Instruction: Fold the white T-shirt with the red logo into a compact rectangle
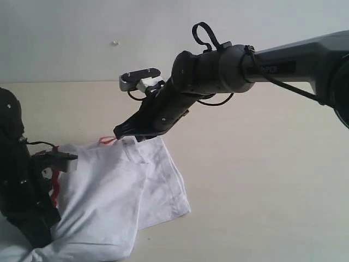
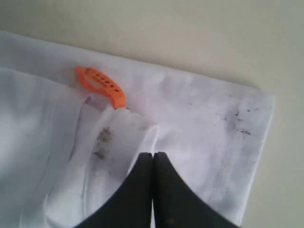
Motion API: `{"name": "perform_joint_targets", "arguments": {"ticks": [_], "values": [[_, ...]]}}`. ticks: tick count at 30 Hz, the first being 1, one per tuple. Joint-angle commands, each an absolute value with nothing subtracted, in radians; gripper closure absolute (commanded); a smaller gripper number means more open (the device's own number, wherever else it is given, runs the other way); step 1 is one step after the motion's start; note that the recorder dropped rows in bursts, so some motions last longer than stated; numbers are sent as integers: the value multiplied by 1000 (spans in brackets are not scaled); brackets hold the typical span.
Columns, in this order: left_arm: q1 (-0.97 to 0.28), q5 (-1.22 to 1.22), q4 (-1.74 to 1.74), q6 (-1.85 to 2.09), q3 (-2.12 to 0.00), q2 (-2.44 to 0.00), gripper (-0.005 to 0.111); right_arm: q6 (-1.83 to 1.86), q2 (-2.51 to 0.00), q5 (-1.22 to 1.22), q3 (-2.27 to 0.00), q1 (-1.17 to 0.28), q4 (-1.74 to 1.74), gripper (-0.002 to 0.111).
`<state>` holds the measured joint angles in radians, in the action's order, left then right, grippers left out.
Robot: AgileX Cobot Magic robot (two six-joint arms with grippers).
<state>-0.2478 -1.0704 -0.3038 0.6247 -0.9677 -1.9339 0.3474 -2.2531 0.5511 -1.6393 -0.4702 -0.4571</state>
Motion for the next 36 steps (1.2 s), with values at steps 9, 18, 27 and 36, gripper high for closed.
{"name": "perform_joint_targets", "arguments": {"ticks": [9, 18, 27, 36], "values": [[-238, -782, -234, 402, -982, -1690, 107, 489, -2246, 623, -1646, -472, -578, 96], [-180, -745, -248, 357, -980, -1606, 107, 530, -2301, 674, -1646, -472, -636, 48], [-180, -733, -248, 362, -978, -1606, 107, 626, -2321, 726, -1696, -493, -711, 108], [-180, -694, -247, 364, -978, -1606, 107, 163, -2089, 756, -1752, -495, 0, 108]]}}
